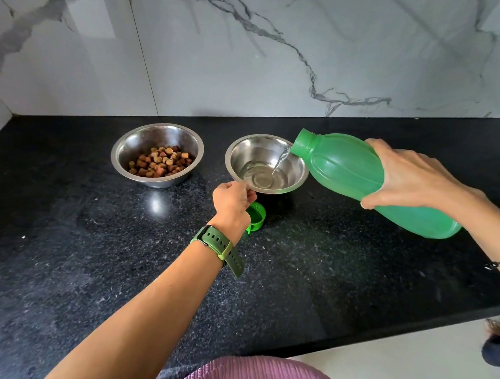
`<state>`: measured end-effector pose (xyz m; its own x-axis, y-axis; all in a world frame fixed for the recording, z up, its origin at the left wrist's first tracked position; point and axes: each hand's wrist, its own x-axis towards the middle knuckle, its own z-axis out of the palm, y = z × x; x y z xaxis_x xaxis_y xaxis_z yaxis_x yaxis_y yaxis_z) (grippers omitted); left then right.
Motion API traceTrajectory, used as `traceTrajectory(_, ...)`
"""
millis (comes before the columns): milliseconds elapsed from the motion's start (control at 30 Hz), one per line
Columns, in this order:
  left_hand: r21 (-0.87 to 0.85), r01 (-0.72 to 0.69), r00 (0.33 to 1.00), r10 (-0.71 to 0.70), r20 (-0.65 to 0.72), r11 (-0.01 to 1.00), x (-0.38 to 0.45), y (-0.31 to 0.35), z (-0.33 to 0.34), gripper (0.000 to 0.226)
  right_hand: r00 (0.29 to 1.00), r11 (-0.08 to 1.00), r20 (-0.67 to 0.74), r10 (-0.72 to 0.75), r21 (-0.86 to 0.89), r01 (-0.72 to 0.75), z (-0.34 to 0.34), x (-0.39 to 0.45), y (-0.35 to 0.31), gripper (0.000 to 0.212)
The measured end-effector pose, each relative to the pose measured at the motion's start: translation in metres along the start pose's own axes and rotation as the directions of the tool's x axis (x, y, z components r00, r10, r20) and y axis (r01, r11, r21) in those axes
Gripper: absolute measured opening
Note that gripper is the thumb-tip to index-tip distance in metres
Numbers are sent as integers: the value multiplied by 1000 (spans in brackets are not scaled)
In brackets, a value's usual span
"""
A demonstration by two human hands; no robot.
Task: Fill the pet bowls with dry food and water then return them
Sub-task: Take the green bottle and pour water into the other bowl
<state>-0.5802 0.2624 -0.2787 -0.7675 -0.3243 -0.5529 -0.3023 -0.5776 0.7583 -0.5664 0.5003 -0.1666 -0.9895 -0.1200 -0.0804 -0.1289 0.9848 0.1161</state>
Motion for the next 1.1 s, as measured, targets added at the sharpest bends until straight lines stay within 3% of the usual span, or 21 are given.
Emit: traceTrajectory(1100, -4, -12, 1000, 12, -2, 1000, 1, -2, 0, 19, 1000, 1000, 0, -14, 1, 14, -8, 2, 0, 106)
